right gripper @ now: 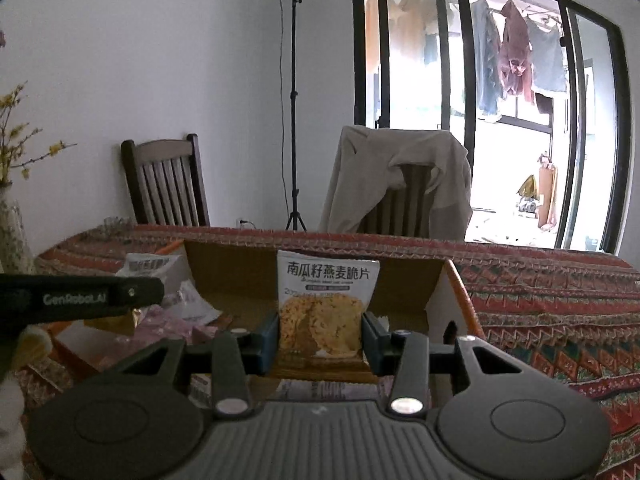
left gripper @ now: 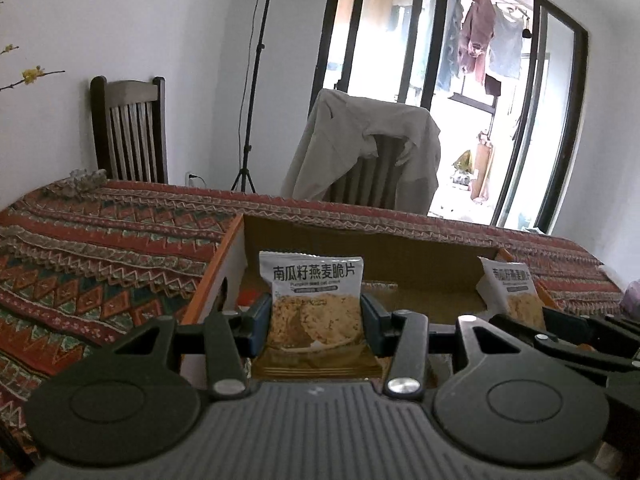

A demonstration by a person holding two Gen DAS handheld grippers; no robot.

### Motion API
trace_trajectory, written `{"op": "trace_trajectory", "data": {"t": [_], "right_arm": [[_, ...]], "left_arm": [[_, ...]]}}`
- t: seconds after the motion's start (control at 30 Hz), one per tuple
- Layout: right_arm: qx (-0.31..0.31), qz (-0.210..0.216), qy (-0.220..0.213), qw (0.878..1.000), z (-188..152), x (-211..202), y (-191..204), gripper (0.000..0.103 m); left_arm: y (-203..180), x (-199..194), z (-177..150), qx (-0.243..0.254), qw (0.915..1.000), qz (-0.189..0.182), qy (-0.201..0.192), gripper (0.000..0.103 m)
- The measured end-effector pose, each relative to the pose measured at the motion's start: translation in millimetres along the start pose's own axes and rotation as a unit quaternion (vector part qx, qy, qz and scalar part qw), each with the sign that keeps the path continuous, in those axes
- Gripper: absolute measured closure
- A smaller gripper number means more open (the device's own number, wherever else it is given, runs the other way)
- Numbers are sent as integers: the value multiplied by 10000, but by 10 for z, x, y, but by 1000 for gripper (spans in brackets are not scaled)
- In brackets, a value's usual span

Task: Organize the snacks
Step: 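Carry both oat-crisp packets into the box and open both tools, then move both tools back from the box to the snack pile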

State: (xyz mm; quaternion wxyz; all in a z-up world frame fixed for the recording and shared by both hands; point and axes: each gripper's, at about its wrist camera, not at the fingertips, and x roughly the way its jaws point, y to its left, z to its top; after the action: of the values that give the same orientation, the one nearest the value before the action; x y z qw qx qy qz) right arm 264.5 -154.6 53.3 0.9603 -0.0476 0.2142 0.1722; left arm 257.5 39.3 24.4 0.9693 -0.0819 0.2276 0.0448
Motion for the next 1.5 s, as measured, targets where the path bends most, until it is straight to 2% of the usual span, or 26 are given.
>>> {"op": "trace_trajectory", "data": {"t": [0.1, 0.13, 0.17, 0.2, 0.23, 0.27, 0.3, 0.33, 0.7, 1.27, 1.5], "right_arm": [[-66, -70, 16, 10000, -48, 16, 19, 59], [-72, -98, 30, 9999, -64, 15, 18, 53], [-43, -97, 22, 9999, -71, 14, 9, 39], [3, -94, -21, 10000, -69, 5, -5, 31], [45, -118, -73, 9999, -68, -13, -18, 15], [87, -149, -136, 9998, -69, -35, -33, 8], [138, -157, -197, 9996, -71, -60, -54, 2], [187, -156, -236, 9994, -70, -73, -73, 0], [283, -345, -227, 9987, -73, -70, -99, 0], [359, -393, -431, 9977, -33, -164, -99, 0], [298, -380, -541, 9974, -20, -226, -66, 0]], "left_arm": [[-11, 19, -49, 90, 10000, -10, 7, 55], [-12, 21, -50, 72, 10000, -13, 5, 50], [-3, 6, -54, 42, 10000, -35, -36, 38], [12, -19, -50, -8, 9999, -21, -114, 28], [24, -45, -42, -59, 9997, 42, -212, 6], [42, -95, -46, -125, 9991, 132, -391, 0], [57, -136, -43, -166, 9983, 177, -536, 0], [73, -164, -35, -192, 9978, 175, -612, 0], [79, -110, -48, -306, 9984, 163, -451, 0], [83, -215, -63, -389, 9974, 138, -590, 0], [92, -322, -51, -567, 9952, 151, -783, 0]]}}
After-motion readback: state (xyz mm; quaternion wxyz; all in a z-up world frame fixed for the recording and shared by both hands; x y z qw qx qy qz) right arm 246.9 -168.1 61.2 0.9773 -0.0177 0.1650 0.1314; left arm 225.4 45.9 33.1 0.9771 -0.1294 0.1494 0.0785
